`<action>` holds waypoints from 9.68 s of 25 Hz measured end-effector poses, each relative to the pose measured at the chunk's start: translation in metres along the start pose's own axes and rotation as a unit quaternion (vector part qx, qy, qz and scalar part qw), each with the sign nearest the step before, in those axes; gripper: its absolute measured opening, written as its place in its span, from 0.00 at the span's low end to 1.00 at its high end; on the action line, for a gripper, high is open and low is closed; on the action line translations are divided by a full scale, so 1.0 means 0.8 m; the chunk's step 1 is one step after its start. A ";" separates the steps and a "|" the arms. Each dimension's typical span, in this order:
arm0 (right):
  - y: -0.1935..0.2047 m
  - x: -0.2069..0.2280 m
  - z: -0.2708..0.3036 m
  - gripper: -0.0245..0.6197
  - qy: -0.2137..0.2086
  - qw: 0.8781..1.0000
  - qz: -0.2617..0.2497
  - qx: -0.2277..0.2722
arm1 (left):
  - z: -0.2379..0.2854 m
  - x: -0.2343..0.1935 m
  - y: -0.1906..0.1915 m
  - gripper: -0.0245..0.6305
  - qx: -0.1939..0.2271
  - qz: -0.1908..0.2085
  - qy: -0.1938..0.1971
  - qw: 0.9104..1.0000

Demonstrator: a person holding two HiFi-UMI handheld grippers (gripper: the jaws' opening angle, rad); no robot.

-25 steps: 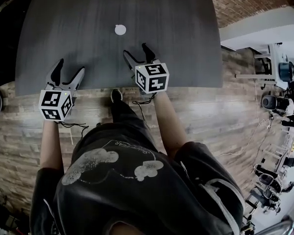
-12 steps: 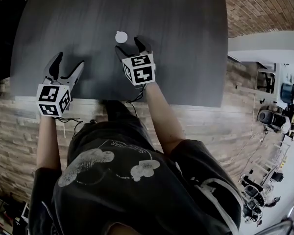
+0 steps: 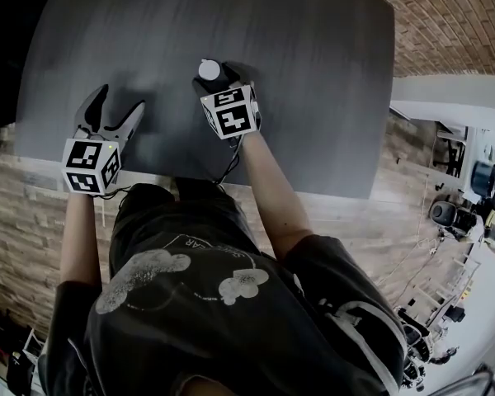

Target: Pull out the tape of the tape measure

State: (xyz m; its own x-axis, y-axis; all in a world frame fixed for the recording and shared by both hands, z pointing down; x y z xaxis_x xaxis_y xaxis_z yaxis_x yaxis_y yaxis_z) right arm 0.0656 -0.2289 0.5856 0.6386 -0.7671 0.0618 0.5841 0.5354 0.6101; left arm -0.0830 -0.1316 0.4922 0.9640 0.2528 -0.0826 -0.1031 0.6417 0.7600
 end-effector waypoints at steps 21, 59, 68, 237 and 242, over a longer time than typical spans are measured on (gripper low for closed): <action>-0.010 0.011 0.010 0.40 0.035 0.999 0.001 -0.041 | 0.021 -0.031 -0.016 0.59 -0.017 0.025 0.067 0.997; -0.150 -0.151 -0.176 0.40 -0.043 0.983 -0.174 0.048 | -0.032 0.016 -0.143 0.58 0.126 0.257 0.212 0.935; -0.145 -0.169 -0.182 0.40 -0.065 0.974 -0.214 0.045 | -0.037 0.019 -0.131 0.48 0.119 0.280 0.227 0.925; -0.068 -0.005 -0.092 0.39 0.053 0.999 0.005 -0.003 | 0.030 -0.173 -0.030 0.05 -0.068 0.113 0.095 0.987; -0.058 0.016 -0.061 0.39 0.042 0.999 0.015 -0.016 | 0.065 -0.177 -0.025 0.05 -0.087 0.111 0.083 0.986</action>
State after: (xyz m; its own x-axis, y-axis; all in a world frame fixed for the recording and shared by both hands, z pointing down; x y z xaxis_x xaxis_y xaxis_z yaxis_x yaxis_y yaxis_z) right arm 0.0713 -0.2461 0.5199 0.6957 -0.7183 0.0121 0.5788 0.5704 0.5828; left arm -0.2046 -0.2178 0.5224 0.8607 0.5073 -0.0428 -0.3615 0.6681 0.6503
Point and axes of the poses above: the fingertips, and each gripper's own axes: z forward along the fingers, x to its right, y out of its underside, the point moved 1 cm from there along -z, backward along the fingers, and after that the axes turned 10 degrees about -x, right-handed, at the moved point
